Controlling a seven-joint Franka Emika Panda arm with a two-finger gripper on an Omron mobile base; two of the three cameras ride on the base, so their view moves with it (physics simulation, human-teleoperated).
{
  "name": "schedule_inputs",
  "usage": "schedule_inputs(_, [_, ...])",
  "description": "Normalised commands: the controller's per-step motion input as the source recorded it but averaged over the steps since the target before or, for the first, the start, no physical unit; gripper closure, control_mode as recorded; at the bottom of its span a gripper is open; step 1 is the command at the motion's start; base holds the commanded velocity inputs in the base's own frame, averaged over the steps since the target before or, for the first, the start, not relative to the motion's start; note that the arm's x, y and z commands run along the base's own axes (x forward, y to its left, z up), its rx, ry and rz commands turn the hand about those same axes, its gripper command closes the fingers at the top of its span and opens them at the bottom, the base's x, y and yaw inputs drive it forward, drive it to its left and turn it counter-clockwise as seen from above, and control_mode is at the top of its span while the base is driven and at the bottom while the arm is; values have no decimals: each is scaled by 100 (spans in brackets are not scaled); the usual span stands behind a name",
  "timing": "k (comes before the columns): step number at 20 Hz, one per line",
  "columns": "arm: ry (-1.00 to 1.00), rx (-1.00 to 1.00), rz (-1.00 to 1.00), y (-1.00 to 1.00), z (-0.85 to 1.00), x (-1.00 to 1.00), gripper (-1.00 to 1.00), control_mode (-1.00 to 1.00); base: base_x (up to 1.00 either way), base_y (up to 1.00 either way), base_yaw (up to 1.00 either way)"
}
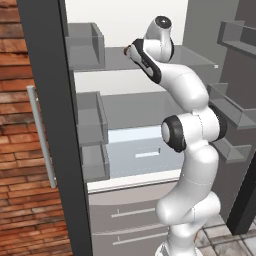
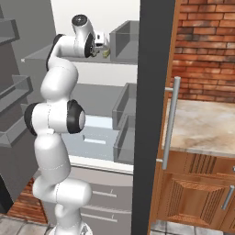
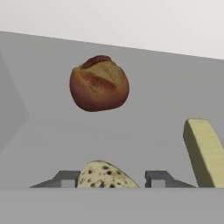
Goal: Pick the egg and butter from the fridge and place them by the bowl for mixing.
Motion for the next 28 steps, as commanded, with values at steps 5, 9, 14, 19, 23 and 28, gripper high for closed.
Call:
schedule_inputs(5, [-32, -3, 0, 0, 6, -9, 100, -100, 0, 0, 0])
schedule_inputs(9, [0, 0, 0, 0, 0, 0, 100, -100, 0, 0, 0])
schedule_inputs(14, [-12, 0, 0, 2, 15, -58, 100, -100, 0, 0, 0])
schedule_inputs(19, [-27, 0, 0, 14, 40, -100, 100, -100, 0, 0, 0])
schedule_inputs(23, [-20, 2, -2, 15, 14, -100, 100, -100, 0, 0, 0])
schedule_inputs(28, [-8, 12, -15, 7, 14, -100, 100, -100, 0, 0, 0])
